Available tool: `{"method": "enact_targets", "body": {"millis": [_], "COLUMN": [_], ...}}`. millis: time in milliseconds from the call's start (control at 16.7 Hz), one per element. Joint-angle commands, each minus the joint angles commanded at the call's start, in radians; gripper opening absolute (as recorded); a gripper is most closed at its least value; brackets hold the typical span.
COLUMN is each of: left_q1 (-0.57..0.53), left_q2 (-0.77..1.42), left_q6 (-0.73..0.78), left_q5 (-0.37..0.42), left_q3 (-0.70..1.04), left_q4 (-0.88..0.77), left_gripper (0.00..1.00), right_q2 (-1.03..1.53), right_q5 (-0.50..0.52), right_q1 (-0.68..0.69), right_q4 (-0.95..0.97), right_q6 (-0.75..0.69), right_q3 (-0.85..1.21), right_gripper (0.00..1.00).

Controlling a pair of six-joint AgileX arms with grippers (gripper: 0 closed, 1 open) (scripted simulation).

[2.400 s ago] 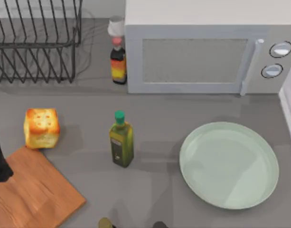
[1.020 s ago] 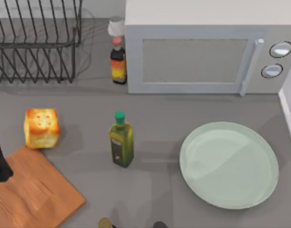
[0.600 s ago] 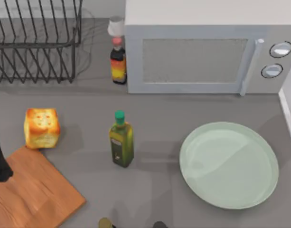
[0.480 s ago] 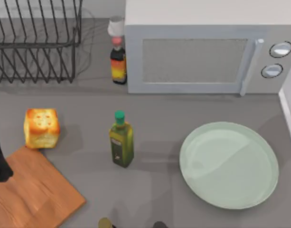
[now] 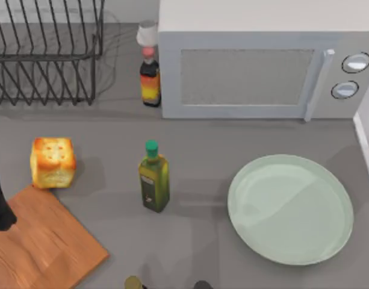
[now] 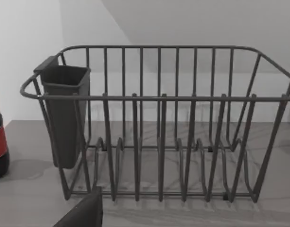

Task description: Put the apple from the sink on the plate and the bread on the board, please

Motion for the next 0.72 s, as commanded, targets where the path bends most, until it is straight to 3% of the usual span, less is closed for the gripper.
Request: {"method": "enact_targets", "body": {"millis": [720], "left_q1": [0.000], "left_q2": [0.000], "left_q6": [0.000], "left_q5": [0.000], "left_q3": [0.000], "left_q4": [0.000], "left_gripper": [1.00], "right_q2": [-0.182], "right_q5": [-0.002], "right_q1": [-0.001], "right_q4": [-0.302], "right_q6": [-0.003], "right_q3": [0.120], "right_gripper": [0.00]}}
